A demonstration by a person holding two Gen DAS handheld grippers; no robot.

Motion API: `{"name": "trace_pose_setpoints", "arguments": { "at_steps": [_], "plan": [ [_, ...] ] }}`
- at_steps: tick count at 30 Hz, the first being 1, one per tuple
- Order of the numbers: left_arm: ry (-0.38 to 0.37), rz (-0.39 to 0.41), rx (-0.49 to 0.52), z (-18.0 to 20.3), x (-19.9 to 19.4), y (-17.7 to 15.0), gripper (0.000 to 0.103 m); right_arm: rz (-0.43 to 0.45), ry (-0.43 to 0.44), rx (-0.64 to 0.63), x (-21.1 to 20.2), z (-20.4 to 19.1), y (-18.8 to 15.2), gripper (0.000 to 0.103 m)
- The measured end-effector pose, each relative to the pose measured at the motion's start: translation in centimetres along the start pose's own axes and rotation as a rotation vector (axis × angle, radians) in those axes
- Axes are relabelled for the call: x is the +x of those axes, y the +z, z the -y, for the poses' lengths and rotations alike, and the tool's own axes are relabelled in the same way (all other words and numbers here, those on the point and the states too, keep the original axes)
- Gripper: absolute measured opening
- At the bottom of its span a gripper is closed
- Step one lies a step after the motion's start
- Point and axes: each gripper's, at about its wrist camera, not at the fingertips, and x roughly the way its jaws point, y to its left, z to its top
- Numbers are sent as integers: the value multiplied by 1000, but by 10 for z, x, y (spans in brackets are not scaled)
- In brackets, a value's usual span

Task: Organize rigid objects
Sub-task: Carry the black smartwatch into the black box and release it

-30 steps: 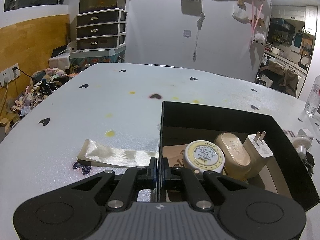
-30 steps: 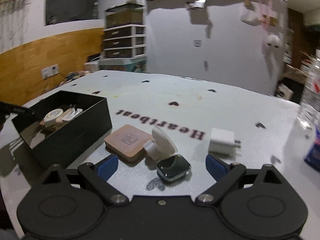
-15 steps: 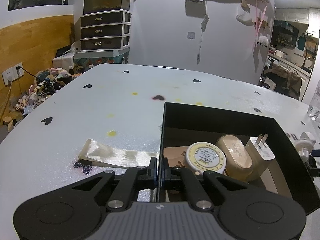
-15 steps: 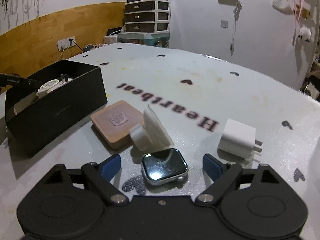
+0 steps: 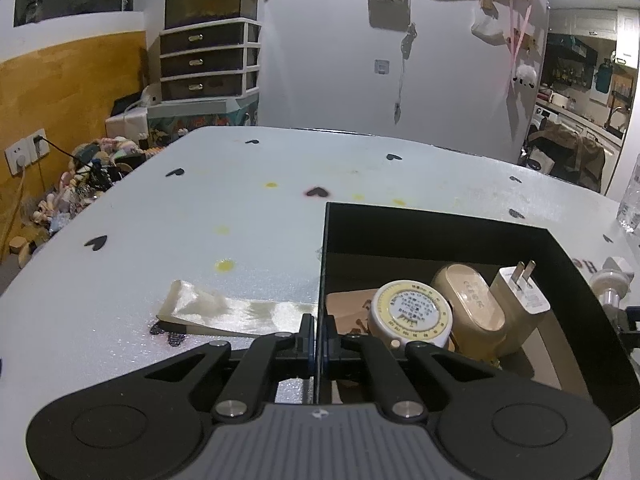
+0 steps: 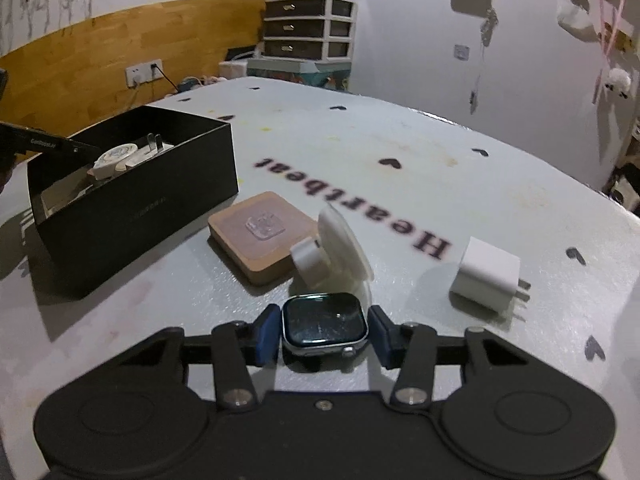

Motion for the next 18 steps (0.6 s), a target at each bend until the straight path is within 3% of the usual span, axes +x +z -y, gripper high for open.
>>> {"name": "trace_pose_setpoints", "arguments": {
  "at_steps": [9,14,18],
  "plan": [
    [7,7,20,2,-2,-3,2,53,83,39,-30,-28,18,48],
    [8,8,12,2,-2,-3,2,91,174,50,-36,-52,47,49],
    [7,8,4,1,-3,-3,2,67,231,52,-26,-74,73,49]
  ]
}}
